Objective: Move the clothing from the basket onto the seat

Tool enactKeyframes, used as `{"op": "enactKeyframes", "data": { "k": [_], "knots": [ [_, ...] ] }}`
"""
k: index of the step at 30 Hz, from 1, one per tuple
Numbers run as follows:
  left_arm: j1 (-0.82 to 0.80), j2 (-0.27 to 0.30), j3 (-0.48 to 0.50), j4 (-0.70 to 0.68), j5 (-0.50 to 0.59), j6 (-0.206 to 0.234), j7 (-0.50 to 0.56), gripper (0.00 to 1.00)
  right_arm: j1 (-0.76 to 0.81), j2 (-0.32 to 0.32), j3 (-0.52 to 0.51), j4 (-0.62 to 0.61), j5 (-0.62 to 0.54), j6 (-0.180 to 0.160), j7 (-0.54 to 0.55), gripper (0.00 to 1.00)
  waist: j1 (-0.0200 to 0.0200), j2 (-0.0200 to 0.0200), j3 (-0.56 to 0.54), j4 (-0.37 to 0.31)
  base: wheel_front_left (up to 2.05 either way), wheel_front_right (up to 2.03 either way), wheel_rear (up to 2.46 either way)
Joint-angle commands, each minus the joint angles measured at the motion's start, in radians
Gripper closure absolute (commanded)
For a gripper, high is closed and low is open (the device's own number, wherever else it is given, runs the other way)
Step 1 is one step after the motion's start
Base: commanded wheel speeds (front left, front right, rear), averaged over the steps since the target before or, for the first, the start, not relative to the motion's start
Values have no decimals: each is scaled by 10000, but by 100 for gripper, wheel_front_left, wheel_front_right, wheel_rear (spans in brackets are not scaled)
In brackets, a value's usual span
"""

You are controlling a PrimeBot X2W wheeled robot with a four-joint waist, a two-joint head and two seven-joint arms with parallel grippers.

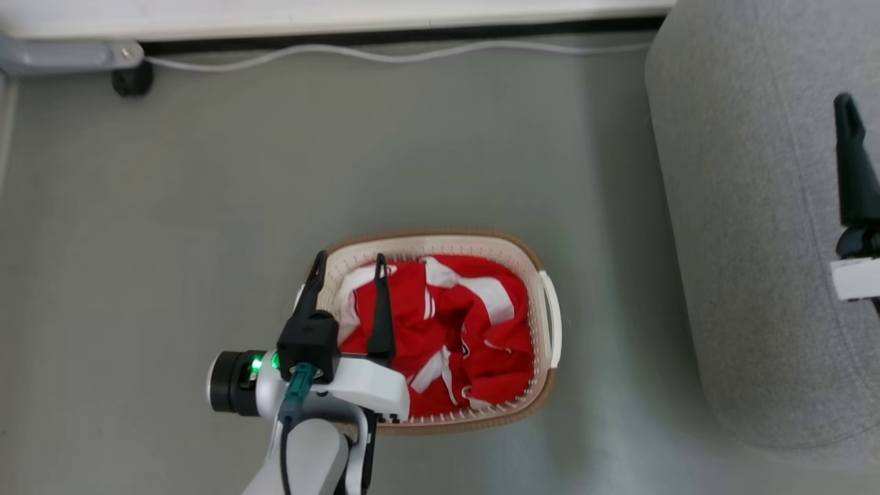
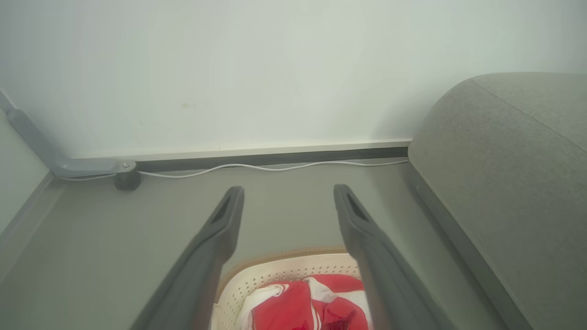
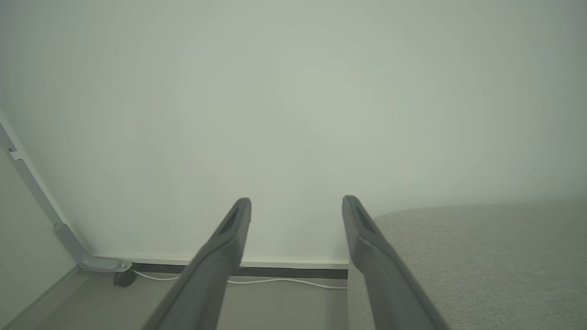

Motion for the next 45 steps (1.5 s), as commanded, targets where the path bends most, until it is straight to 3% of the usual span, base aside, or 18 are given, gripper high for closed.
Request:
{"op": "enactKeyframes", "data": {
  "k": [1, 12, 21, 28, 45],
  "knots": [
    [-359, 54, 76, -198, -112, 183, -103, 0, -148, -331, 41, -397, 150, 42, -116, 0, 0, 0, 852, -172, 0, 0, 0],
    [-1620, 54, -1163, 431, -873, 879, -103, 0, -953, -816, -538, -1868, 568, 42, -116, 0, 0, 0, 3046, -484, 0, 0, 0],
    [-3138, 54, -2050, 1444, -1504, 808, -103, 0, -1559, -920, -1009, -2971, 906, 42, -116, 0, 0, 0, 4776, -714, 0, 0, 0],
    [-4148, 54, -2319, 2556, -2137, 571, -103, 0, -1899, -884, -991, -3414, 1068, 42, -116, 0, 0, 0, 5616, -1086, 0, 0, 0],
    [-5924, 54, -3057, 5072, -3567, -683, -103, 0, -2215, -639, -736, -3626, 1115, 42, -116, 0, 0, 0, 6373, -2014, 0, 0, 0]
  ]
}}
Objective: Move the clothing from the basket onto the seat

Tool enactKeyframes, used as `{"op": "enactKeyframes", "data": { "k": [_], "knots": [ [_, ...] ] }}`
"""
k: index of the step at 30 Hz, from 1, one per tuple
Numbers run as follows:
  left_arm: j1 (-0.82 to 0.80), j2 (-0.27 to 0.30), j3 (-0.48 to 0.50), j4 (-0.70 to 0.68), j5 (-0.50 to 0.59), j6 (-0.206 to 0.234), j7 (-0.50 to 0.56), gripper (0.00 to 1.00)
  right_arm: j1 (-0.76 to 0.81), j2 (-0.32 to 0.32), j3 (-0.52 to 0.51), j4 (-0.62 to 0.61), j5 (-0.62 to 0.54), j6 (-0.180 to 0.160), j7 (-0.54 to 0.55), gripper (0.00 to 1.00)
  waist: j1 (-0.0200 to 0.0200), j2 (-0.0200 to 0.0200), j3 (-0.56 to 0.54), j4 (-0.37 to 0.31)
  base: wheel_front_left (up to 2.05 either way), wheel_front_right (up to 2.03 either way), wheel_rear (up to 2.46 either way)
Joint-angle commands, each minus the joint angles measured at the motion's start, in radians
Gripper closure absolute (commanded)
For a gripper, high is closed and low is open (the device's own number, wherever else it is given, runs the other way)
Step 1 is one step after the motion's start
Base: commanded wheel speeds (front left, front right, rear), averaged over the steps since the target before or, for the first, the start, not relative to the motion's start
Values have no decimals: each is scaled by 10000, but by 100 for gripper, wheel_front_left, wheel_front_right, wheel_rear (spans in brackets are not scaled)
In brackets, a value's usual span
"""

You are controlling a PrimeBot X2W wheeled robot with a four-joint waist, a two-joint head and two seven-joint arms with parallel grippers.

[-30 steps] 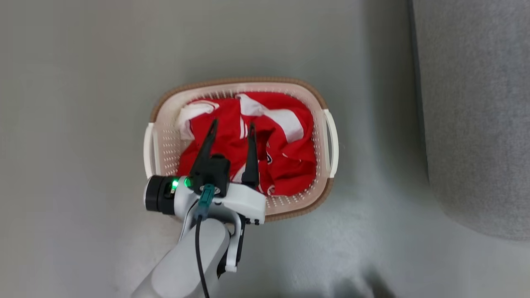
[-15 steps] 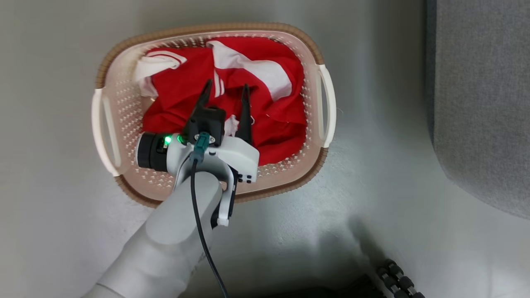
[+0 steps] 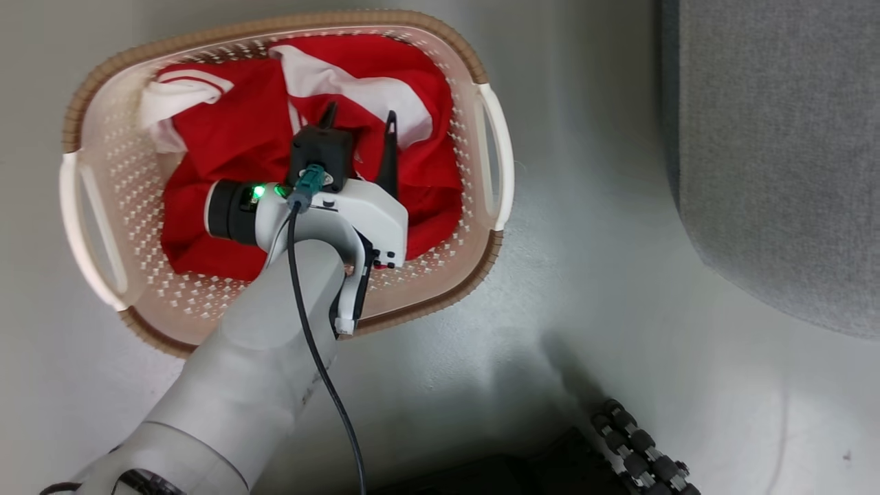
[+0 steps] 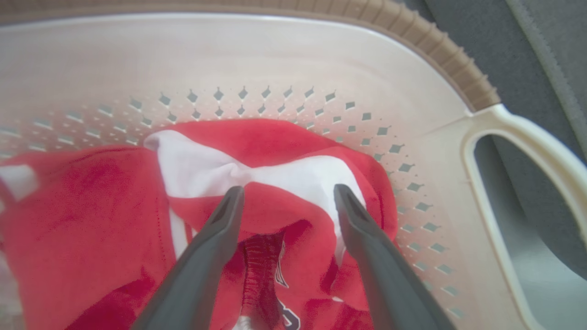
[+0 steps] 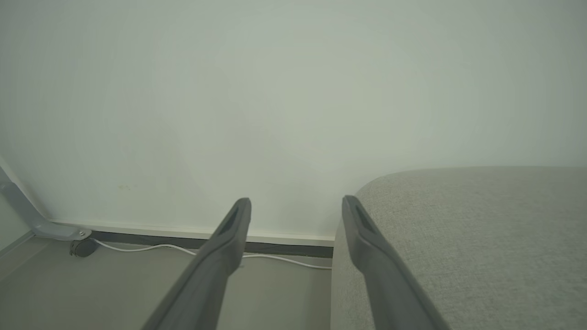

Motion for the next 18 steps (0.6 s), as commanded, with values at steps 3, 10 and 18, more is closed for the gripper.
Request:
{"op": "enactKeyframes", "data": {
  "k": [3, 10, 18],
  "knots": [
    [-125, 24, -161, 333, -259, -112, -51, 0, 220, -55, 134, -234, 138, 42, -59, 0, 0, 0, 133, -252, 0, 0, 0],
    [-514, 24, -1023, 1784, -1129, -122, -45, 0, 311, 111, 263, -126, 138, 42, -59, 0, 0, 0, 29, -578, 0, 0, 0],
    [-929, 24, -2335, 2244, -2466, -115, 241, 40, 424, 213, 269, -18, 189, 42, -59, 0, 0, 0, -90, -802, 0, 0, 0]
  ]
}}
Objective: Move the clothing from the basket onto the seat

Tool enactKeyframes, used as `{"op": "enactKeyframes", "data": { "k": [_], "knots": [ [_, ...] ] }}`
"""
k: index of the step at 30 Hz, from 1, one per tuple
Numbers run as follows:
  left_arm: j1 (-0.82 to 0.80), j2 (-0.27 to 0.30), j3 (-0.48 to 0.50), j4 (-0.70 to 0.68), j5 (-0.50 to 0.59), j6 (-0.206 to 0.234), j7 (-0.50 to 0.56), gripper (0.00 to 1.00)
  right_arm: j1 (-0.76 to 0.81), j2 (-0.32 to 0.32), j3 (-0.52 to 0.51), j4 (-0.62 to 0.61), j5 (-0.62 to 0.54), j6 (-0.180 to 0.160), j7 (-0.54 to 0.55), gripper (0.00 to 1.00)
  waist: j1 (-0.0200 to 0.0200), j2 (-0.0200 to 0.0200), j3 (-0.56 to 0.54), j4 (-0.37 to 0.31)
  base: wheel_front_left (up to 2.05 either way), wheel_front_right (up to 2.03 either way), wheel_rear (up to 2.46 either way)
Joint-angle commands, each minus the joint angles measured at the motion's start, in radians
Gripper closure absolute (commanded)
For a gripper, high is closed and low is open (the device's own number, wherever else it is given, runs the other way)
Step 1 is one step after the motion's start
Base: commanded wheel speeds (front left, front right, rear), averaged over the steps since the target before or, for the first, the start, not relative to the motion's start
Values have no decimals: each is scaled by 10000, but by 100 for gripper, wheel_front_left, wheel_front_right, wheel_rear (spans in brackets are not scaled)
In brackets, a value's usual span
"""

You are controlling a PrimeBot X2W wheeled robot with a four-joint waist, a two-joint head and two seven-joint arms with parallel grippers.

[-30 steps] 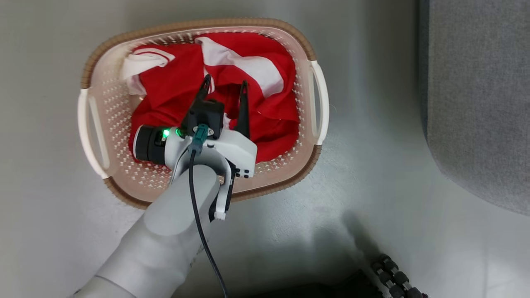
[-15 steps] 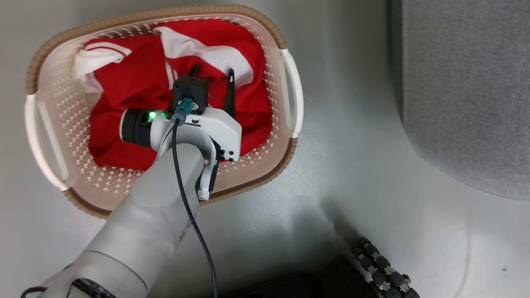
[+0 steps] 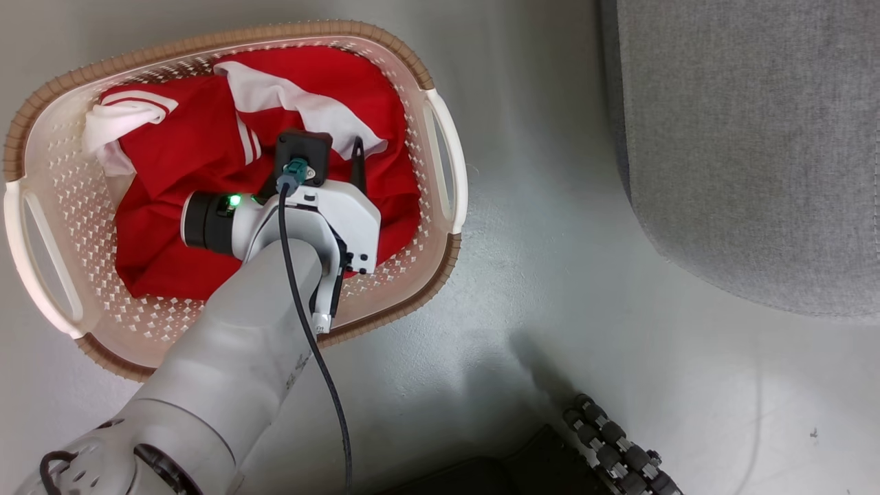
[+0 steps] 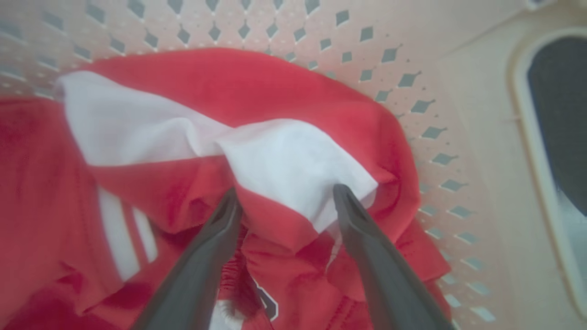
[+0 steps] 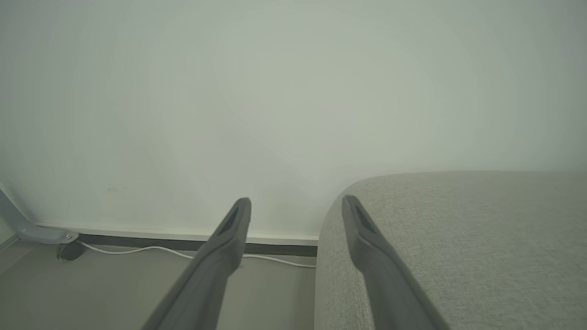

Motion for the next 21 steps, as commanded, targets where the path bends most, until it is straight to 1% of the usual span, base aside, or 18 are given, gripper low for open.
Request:
{"op": "enactKeyframes", "data": {
  "k": [1, 2, 8, 12, 17, 21],
  "knots": [
    [41, -30, -40, -67, -170, 2, -47, 97, 516, -147, 29, -119, 116, 42, -59, 0, -1, 0, -18, -15, 0, 0, 0],
    [18, -30, -162, -47, -303, 16, -57, 100, 517, -135, 38, -106, 109, 42, -59, 0, -1, 0, -33, -28, 0, 0, 0],
    [-66, -30, -848, 8, -1056, 67, -189, 100, 418, -15, 36, -2, 161, 42, -59, 0, -1, 0, -136, -38, 0, 0, 0],
    [29, -30, -1038, -81, -1345, 134, -311, 100, 327, 74, 61, 100, 180, 42, -59, 0, -1, 0, -344, 44, 0, 0, 0],
    [226, -30, -785, -687, -1074, 259, -324, 100, 485, -18, 45, 225, 143, 42, -59, 0, -1, 0, -742, 335, 0, 0, 0],
    [782, -30, -357, -1393, -632, 375, -326, 100, 790, -136, -10, 417, 78, 42, -59, 0, -1, 0, -1264, 667, 0, 0, 0]
  ]
}}
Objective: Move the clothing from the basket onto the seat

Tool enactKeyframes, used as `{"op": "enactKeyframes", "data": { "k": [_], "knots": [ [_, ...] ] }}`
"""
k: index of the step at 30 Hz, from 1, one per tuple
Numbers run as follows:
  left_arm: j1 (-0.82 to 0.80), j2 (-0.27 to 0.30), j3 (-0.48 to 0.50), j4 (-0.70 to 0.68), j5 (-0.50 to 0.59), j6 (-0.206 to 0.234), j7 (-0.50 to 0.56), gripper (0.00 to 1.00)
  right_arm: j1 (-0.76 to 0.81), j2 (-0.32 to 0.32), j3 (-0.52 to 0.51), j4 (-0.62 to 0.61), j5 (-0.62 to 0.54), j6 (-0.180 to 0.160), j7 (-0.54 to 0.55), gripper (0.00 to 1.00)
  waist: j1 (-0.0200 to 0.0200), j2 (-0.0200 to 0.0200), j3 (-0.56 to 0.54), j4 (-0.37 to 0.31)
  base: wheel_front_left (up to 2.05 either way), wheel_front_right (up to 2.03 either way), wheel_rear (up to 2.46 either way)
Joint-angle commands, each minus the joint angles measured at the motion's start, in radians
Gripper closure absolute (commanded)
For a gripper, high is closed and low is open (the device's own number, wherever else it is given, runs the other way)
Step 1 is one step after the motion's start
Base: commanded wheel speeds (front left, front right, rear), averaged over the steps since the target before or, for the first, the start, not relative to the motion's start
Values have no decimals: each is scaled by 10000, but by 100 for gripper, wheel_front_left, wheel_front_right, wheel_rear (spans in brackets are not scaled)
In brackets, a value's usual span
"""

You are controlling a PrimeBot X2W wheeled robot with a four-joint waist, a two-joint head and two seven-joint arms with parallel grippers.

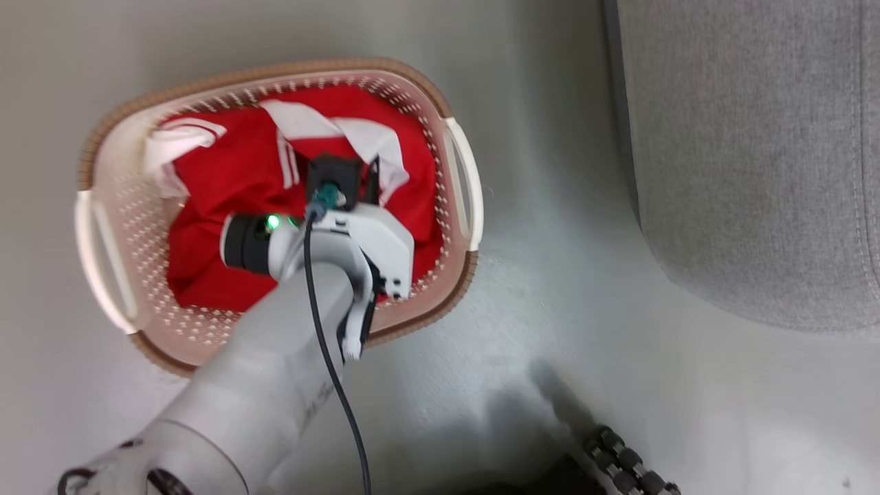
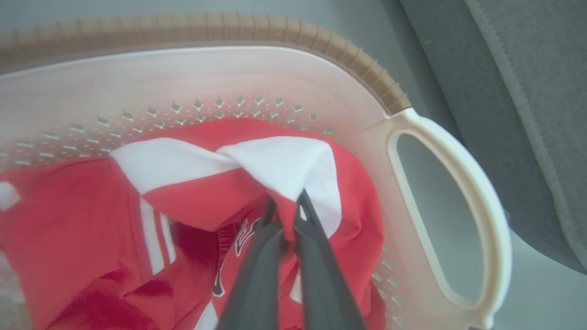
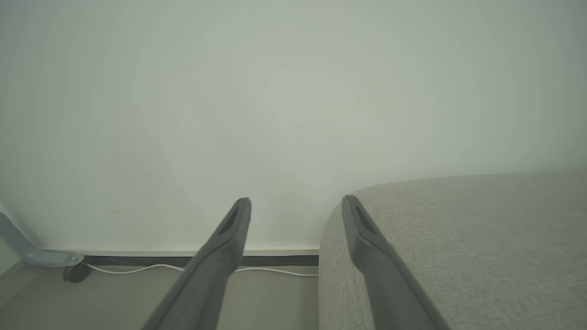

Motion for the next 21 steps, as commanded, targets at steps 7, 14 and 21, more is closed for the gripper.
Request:
{"op": "enactKeyframes", "data": {
  "k": [7, 14, 21],
  "knots": [
    [1275, -41, 858, -847, 1011, 163, -103, 100, 1057, -431, 97, 114, -102, 42, -59, 0, 0, 0, -1258, 698, 0, 0, 0],
    [2153, -41, 1678, -1636, 1859, 101, -104, 100, 1403, -444, 324, 433, -271, 42, -59, 0, 0, 0, -2328, 1076, 0, 0, 0],
    [3226, -41, 2455, -2630, 2795, -12, -104, 100, 2014, -447, 516, 917, -554, 42, -59, 0, 0, 0, -3539, 1565, 0, 0, 0]
  ]
}}
